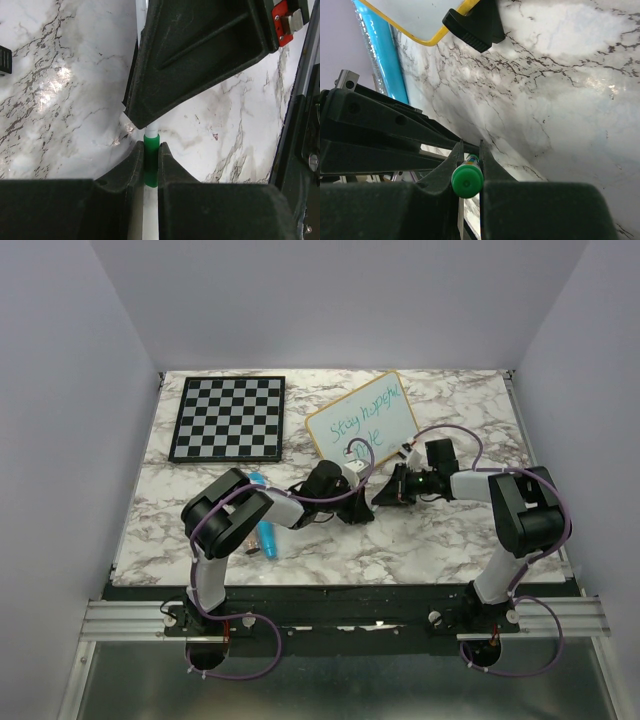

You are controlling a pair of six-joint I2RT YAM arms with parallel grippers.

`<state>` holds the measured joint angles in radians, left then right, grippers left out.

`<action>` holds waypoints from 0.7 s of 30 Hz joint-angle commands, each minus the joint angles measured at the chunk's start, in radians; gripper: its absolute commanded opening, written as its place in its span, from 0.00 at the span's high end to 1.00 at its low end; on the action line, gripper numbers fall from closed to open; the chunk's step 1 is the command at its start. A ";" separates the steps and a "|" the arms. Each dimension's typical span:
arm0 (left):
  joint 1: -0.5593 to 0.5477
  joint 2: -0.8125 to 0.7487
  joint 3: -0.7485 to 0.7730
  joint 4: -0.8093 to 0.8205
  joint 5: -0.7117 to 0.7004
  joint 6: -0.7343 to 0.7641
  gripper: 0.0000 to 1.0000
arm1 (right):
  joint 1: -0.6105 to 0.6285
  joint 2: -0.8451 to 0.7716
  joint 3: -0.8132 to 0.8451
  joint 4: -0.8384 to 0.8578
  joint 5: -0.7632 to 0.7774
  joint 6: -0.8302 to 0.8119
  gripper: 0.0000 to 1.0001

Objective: Write a sentence on the whiteboard
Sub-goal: Insert the whiteboard marker without the cap into the pen cap.

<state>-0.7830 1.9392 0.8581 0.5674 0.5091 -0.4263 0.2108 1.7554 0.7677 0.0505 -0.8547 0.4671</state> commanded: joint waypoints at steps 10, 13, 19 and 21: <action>-0.009 -0.117 0.114 -0.044 -0.135 0.046 1.00 | 0.096 -0.010 0.002 -0.087 0.028 -0.073 0.99; -0.009 -0.163 0.122 0.009 -0.164 0.049 1.00 | 0.111 -0.020 -0.008 -0.093 0.043 -0.084 1.00; -0.007 -0.213 0.186 0.084 -0.242 0.032 1.00 | 0.170 -0.065 -0.030 -0.077 0.054 -0.070 0.99; -0.009 -0.220 0.199 0.141 -0.257 0.014 1.00 | 0.180 -0.066 -0.036 -0.071 0.057 -0.067 0.99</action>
<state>-0.7944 1.8259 0.9096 0.3420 0.3641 -0.3840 0.3077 1.6878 0.7792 0.0734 -0.7719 0.4152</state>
